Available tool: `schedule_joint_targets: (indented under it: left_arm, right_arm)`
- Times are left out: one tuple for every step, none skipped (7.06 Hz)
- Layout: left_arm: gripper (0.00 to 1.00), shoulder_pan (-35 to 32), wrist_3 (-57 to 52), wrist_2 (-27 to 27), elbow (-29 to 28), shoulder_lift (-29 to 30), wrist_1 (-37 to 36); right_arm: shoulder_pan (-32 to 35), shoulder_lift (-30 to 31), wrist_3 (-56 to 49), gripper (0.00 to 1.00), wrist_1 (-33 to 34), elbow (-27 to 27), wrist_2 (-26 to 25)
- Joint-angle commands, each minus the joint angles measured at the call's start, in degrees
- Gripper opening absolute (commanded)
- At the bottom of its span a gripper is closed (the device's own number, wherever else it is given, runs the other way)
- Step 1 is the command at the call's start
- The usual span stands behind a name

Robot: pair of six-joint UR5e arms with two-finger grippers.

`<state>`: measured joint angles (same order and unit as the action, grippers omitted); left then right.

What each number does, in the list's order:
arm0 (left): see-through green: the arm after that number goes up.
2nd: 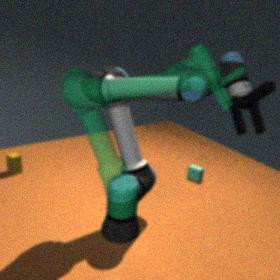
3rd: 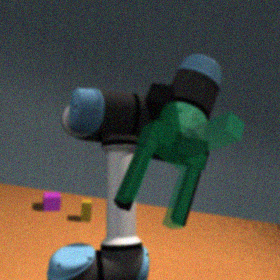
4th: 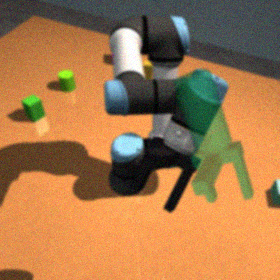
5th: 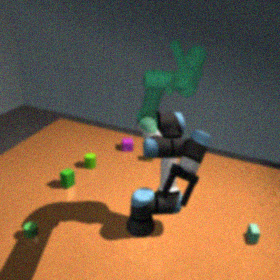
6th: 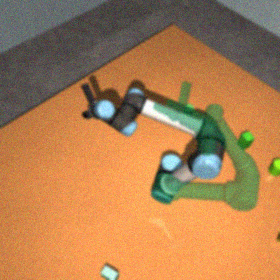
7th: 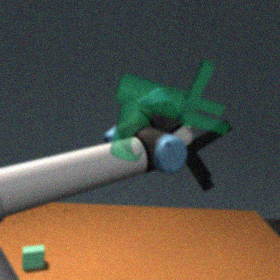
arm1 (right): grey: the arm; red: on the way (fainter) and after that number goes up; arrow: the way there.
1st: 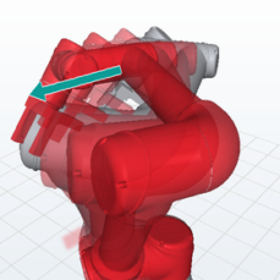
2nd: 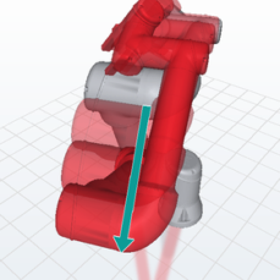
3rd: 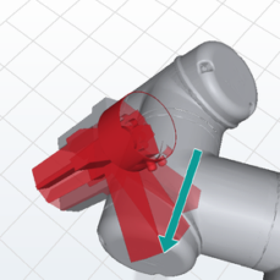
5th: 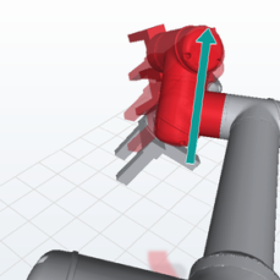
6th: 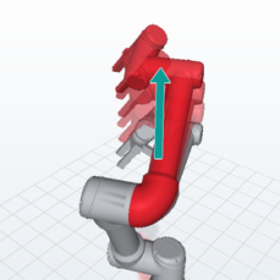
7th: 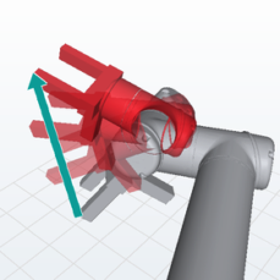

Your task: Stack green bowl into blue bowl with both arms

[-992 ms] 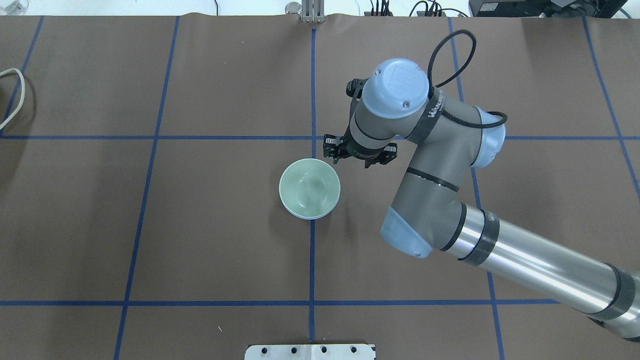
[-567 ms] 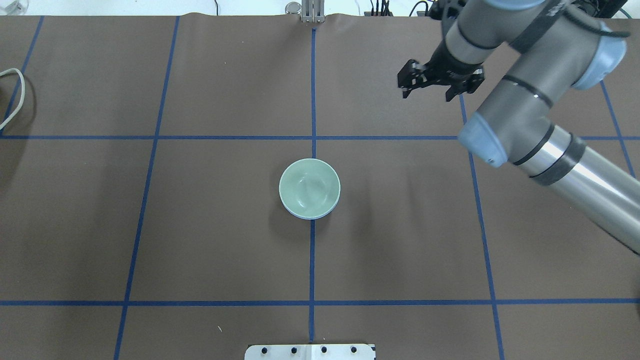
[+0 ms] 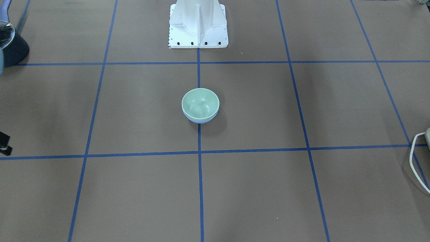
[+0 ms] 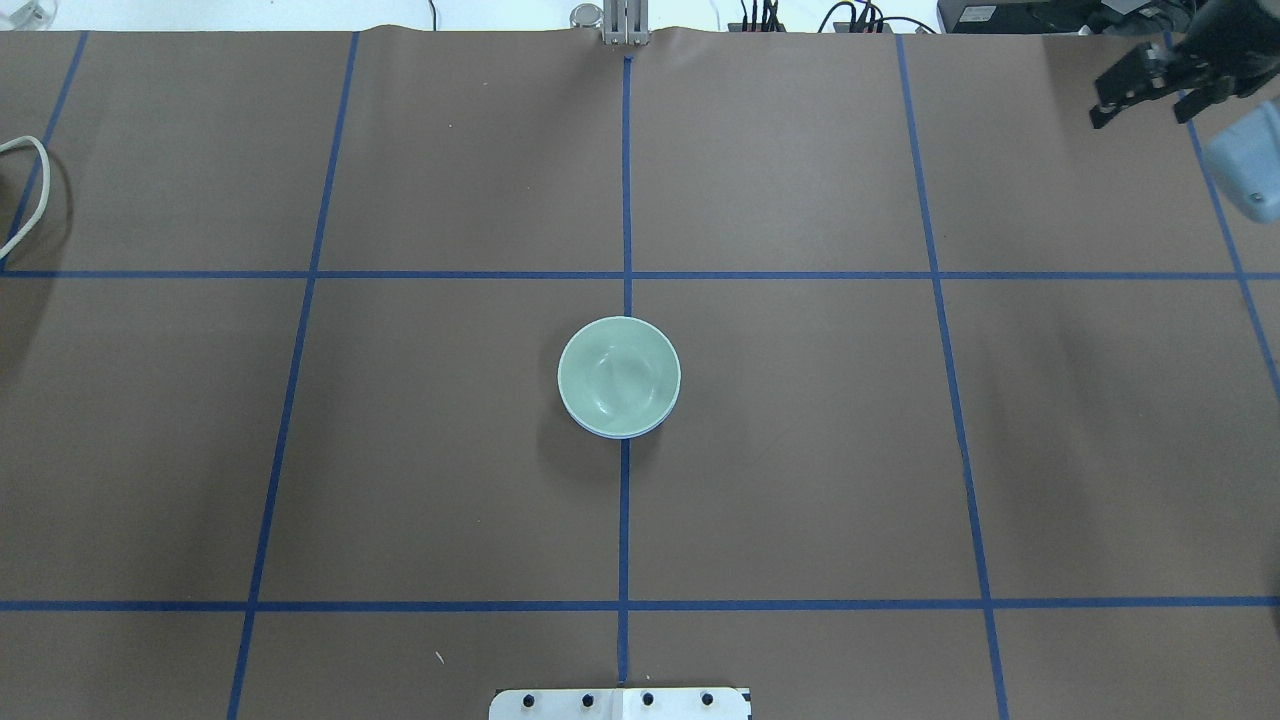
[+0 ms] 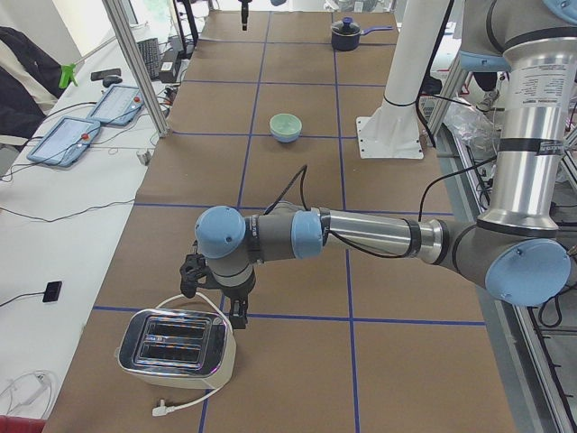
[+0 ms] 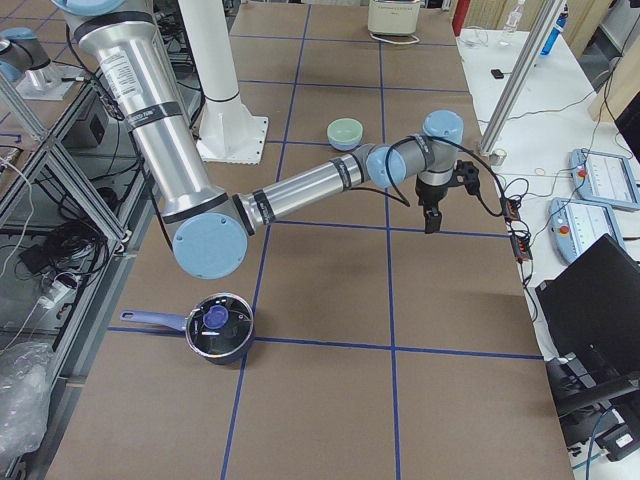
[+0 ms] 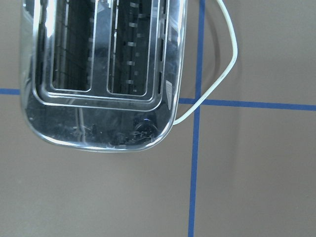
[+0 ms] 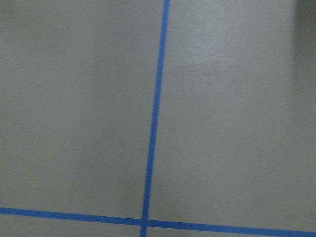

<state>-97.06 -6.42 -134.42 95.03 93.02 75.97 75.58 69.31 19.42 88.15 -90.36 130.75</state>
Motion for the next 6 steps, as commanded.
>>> schedule_joint_targets:
  left_arm:
    - [0.98,0.12,0.0,1.78,0.77,-0.03,-0.13]
    - [0.98,0.12,-0.08,1.7,0.51,-0.03,1.36]
    - [0.98,0.38,0.26,1.79,0.24,0.05,4.33]
    - [0.98,0.38,-0.17,1.36,0.16,-1.69,8.1]
    - [0.98,0.38,-0.17,1.18,0.07,-4.49,14.14]
    - [0.98,0.38,-0.17,1.18,-0.54,-7.3,20.12]
  right_arm:
    - [8.32,9.22,-13.06,1.0,-0.52,1.24,1.0]
    - [10.09,14.05,-20.66,1.0,-1.04,0.98,0.82]
    - [13.68,17.23,-26.22,1.0,-0.88,0.8,0.73]
    - [16.15,21.44,-26.36,1.0,-1.22,0.54,0.56]
    - [17.65,23.48,-26.36,1.0,-2.79,0.36,0.12]
    - [18.28,24.63,-26.36,1.0,-2.46,-0.6,0.03]
